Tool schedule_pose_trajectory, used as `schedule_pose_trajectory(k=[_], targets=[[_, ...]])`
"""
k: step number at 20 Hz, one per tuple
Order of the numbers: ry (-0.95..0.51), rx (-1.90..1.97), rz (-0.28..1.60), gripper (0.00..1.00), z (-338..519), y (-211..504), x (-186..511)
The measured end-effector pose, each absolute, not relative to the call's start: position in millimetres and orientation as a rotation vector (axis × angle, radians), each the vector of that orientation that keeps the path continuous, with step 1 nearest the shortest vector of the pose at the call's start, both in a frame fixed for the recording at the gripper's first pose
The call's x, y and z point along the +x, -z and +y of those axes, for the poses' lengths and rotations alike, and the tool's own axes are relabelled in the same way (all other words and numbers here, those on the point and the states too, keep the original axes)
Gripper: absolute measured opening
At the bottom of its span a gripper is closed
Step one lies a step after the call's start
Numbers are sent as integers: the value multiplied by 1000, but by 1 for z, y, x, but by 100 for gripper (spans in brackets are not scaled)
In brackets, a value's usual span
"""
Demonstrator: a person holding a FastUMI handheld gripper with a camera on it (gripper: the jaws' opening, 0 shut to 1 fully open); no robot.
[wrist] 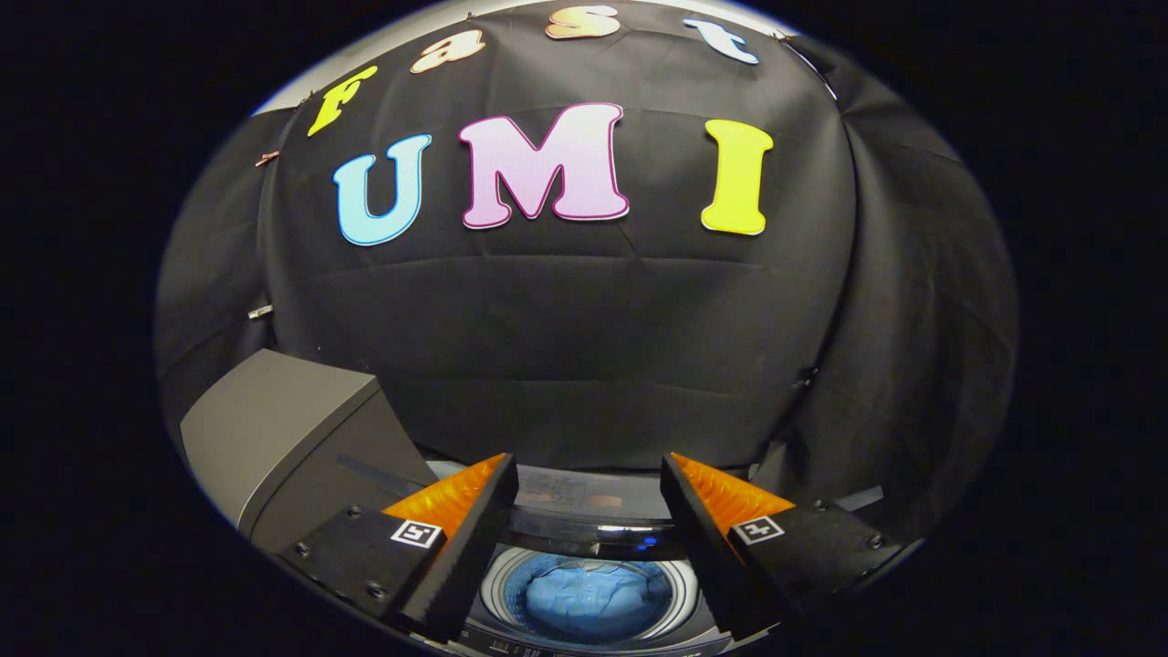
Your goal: Put the clothes into the washing machine and then close the washing machine lid.
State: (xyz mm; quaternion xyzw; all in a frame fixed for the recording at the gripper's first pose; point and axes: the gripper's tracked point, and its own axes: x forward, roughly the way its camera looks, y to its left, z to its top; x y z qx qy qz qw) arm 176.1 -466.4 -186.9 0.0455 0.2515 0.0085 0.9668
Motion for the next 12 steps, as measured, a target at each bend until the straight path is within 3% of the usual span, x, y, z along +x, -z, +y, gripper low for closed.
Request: schedule_pose_trajectory(k=[3, 6, 9, 12], targets=[[-20, 59, 536, 99, -462, 201, 164], [-20, -47, 735, 99, -470, 252, 123], [-31, -72, 747, 99, -463, 288, 93], [-51, -46, 695, 99, -452, 269, 85]])
